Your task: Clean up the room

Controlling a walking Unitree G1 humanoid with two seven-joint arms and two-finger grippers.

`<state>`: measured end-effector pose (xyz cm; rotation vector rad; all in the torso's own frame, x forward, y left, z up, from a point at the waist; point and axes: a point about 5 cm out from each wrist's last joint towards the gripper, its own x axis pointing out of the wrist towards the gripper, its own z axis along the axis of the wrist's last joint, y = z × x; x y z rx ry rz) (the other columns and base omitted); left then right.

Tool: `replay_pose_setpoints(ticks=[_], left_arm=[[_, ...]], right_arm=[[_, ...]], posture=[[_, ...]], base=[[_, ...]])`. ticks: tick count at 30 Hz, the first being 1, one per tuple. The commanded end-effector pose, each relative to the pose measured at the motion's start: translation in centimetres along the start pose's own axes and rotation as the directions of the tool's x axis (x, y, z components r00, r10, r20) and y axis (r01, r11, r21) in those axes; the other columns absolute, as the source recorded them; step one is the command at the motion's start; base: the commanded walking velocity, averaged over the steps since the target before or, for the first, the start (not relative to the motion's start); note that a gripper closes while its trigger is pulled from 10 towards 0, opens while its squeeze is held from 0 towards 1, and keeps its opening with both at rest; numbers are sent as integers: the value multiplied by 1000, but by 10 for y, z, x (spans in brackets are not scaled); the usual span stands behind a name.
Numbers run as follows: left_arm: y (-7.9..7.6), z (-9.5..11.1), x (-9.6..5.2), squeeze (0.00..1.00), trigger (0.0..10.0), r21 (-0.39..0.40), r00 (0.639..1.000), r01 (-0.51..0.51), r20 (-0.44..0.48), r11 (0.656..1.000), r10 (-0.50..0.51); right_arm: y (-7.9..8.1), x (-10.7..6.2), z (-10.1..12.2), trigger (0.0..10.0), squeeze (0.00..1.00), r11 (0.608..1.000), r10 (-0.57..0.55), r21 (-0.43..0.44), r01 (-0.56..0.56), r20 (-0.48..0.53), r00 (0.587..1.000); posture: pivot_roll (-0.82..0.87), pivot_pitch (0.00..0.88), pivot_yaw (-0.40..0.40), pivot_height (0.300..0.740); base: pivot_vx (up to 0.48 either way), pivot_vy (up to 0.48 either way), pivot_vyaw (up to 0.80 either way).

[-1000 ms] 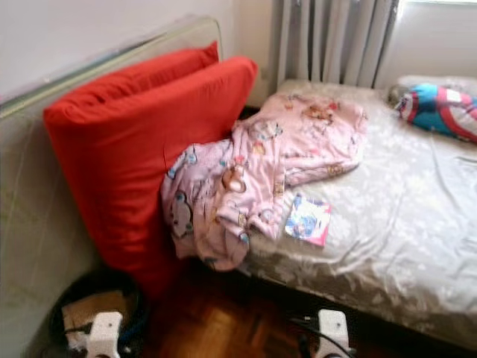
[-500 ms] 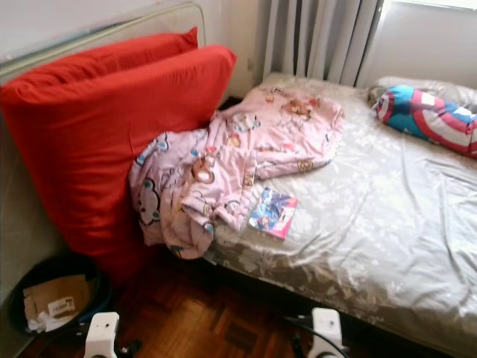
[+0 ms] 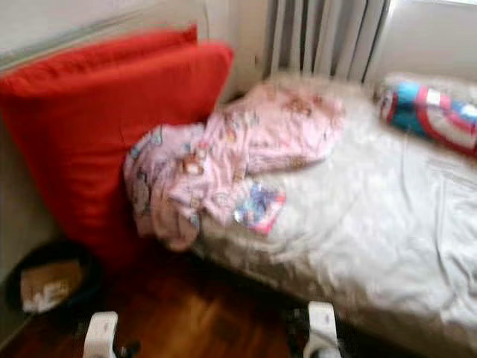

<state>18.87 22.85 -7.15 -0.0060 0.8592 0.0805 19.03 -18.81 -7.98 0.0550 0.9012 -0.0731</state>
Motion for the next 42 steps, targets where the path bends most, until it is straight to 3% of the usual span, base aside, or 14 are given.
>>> replay_pose_setpoints(ticks=[1,42], left_arm=[[-4,-2,0,0,10000,-3,1000,8,-11,1000,-8],[-5,-1,1,0,10000,-4,1000,11,-9,1000,-11]], right_arm=[[-8,-1,-4,10000,0,1000,-23,4,23,-13,1000],[-8,-1,-3,10000,0,1000,-28,9,29,-11,1000]], posture=[[67,0,-1,740],[65,0,1,740]], base=[[0,-304,0],[0,-335,0]])
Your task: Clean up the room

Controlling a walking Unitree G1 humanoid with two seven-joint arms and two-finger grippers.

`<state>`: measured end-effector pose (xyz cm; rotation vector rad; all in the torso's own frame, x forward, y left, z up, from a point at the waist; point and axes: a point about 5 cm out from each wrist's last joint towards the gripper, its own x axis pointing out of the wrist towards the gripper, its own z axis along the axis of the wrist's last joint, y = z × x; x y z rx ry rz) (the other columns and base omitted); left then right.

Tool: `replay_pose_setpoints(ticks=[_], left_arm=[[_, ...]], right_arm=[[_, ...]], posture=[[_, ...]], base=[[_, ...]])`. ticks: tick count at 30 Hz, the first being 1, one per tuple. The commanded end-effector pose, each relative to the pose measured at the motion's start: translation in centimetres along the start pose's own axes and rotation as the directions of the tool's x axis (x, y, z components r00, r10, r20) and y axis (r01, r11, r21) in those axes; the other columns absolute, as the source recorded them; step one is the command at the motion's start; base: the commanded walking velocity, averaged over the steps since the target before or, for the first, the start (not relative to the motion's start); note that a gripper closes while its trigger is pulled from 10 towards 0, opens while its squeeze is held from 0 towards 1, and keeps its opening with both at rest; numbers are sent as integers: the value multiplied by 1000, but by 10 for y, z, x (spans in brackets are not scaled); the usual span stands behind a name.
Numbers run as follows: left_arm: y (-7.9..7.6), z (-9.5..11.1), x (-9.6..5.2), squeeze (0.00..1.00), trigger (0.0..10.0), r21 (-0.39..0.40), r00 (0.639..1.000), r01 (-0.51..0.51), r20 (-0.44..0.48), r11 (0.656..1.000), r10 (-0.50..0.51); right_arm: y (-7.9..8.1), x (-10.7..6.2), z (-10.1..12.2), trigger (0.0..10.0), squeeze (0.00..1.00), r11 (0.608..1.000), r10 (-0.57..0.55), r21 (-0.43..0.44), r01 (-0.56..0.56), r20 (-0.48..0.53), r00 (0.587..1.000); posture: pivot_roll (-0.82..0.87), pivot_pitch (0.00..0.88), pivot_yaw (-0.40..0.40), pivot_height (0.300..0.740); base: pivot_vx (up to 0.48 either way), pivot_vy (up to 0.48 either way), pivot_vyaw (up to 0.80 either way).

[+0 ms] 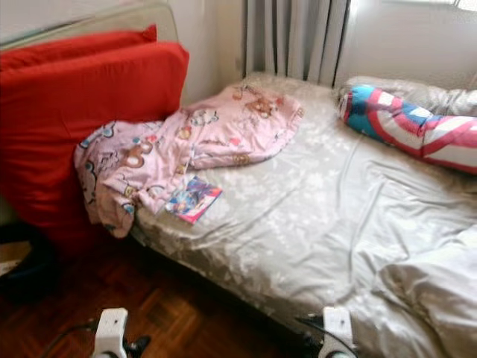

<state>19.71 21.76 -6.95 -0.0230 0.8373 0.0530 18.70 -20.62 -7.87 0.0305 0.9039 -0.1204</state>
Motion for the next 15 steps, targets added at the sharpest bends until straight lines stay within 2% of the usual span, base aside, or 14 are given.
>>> replay_pose_setpoints(ticks=[1,15], left_arm=[[7,-8,-3,0,10000,1,999,-21,-31,1000,21],[8,-8,-3,0,10000,5,999,-21,-31,1000,21]], right_arm=[[10,0,-3,10000,0,1000,23,11,-23,-10,1000],[11,0,-3,10000,0,1000,20,20,-20,-9,1000]], posture=[[65,0,2,740],[62,0,6,740]], base=[[0,-356,0],[0,-357,0]])
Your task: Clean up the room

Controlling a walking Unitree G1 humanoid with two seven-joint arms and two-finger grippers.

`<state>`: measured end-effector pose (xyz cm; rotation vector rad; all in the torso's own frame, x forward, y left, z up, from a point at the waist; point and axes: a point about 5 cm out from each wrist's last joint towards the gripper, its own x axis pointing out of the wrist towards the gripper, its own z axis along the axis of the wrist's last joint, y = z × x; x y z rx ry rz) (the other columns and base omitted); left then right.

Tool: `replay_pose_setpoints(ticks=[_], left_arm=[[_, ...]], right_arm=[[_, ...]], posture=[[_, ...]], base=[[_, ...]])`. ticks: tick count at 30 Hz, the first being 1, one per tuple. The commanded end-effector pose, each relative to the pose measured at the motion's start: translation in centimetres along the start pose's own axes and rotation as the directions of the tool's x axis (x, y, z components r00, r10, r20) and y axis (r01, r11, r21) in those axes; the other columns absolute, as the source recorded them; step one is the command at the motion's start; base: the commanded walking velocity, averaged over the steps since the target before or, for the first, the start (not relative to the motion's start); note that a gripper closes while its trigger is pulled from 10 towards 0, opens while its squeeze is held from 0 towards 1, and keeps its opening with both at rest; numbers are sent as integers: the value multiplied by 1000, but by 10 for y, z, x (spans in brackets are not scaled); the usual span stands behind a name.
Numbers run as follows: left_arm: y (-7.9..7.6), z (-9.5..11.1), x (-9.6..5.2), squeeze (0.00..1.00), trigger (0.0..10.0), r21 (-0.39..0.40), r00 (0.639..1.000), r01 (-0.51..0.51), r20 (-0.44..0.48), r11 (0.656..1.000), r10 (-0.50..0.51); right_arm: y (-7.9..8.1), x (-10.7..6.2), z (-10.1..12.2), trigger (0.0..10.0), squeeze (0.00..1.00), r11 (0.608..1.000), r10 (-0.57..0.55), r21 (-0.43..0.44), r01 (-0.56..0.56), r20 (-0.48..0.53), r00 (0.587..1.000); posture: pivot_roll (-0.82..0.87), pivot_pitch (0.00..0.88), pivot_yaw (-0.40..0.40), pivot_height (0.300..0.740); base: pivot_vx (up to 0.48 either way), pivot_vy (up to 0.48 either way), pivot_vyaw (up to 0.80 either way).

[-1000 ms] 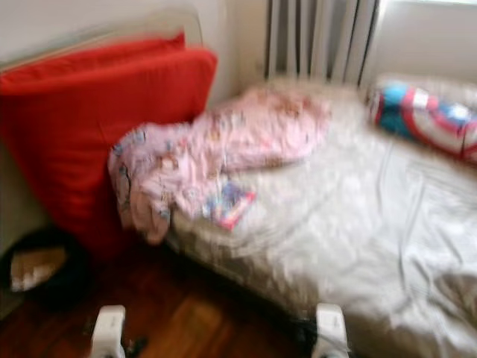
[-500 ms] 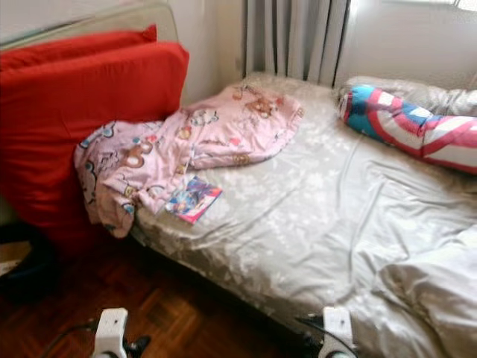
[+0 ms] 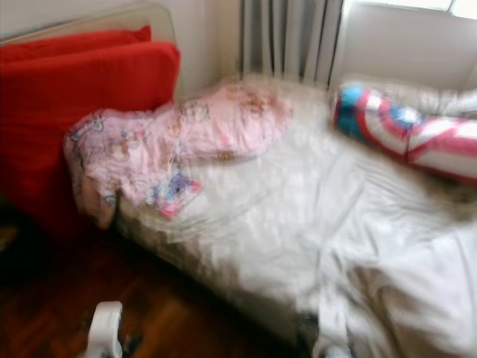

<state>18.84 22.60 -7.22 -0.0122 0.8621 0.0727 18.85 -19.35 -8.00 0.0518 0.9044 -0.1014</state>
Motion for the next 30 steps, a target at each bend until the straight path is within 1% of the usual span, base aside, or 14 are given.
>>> replay_pose_setpoints(ticks=[1,3,8,26,27,30], left_arm=[[-1,0,1,0,10000,2,1000,0,-7,1000,0],[-1,0,1,0,10000,2,1000,-1,-8,1000,1],[-2,0,1,0,10000,-11,1000,-2,-9,1000,2],[-1,-1,0,0,10000,-21,1000,-4,-10,1000,3],[-1,-1,0,0,10000,-31,1000,-7,-11,999,7],[-1,-2,0,0,10000,-26,1000,-10,-15,1000,9]], right_arm=[[-2,0,-2,10000,0,1000,-6,11,6,-9,1000],[-2,-1,-2,10000,0,1000,-6,11,6,-9,1000],[-2,0,-3,10000,0,1000,-3,5,3,-19,1000],[-2,0,-4,10000,0,1000,2,4,-2,-27,1000],[-2,0,-4,10000,0,1000,2,4,-2,-28,1000],[-1,-1,-4,10000,0,1000,3,5,-2,-28,1000]], posture=[[62,0,6,740],[63,0,6,740],[63,0,4,740],[63,0,4,740],[63,0,5,740],[63,0,5,740]], base=[[0,-356,0],[0,-341,0],[0,0,-100],[0,0,-761],[0,296,-756],[0,375,-756]])
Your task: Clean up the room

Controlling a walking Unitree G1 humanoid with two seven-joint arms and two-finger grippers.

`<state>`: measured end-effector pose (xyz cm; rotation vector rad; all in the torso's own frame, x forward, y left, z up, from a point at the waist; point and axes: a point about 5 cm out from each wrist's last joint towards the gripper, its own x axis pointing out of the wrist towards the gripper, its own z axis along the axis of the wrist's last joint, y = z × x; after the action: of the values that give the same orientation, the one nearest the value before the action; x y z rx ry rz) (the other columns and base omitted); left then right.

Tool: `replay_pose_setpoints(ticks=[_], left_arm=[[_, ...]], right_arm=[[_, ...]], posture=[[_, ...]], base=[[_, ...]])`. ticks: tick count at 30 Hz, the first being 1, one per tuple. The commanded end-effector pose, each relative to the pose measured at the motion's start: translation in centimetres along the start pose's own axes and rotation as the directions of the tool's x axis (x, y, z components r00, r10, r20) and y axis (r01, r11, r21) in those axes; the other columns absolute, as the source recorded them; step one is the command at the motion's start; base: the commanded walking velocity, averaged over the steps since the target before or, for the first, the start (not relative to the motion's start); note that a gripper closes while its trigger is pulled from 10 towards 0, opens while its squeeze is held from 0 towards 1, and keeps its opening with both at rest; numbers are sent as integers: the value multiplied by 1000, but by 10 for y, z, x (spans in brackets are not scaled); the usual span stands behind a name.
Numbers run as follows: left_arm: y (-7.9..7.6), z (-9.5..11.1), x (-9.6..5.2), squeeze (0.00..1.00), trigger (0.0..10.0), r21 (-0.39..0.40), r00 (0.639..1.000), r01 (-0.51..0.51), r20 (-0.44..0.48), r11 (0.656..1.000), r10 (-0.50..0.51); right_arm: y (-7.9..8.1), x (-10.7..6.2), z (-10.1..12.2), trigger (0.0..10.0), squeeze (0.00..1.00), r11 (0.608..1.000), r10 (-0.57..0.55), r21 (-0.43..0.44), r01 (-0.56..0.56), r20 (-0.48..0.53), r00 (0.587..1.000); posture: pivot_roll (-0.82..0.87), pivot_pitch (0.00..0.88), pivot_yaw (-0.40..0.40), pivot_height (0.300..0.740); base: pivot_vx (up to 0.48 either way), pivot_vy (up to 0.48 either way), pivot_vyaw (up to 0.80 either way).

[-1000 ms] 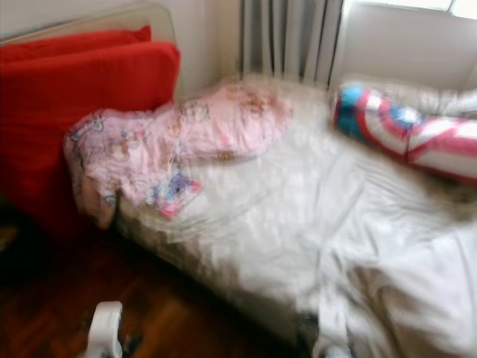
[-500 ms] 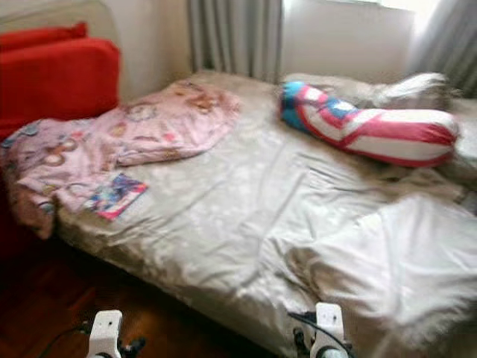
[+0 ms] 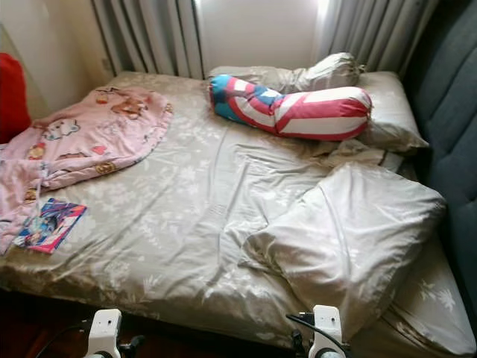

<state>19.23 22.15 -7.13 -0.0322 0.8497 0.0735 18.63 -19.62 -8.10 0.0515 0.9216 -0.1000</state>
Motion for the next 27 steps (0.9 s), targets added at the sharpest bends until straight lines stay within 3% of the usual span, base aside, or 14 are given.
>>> replay_pose_setpoints(ticks=[1,27], left_arm=[[4,-5,-1,0,10000,-5,1000,-17,-27,1000,17],[4,-3,-1,0,10000,0,1000,-14,-15,1000,14]], right_arm=[[1,0,-2,10000,0,1000,2,6,-2,-11,1000],[2,0,0,10000,0,1000,4,10,-4,2,1000]], posture=[[62,0,6,740],[65,0,7,740]], base=[[0,296,-756],[0,0,-723]])
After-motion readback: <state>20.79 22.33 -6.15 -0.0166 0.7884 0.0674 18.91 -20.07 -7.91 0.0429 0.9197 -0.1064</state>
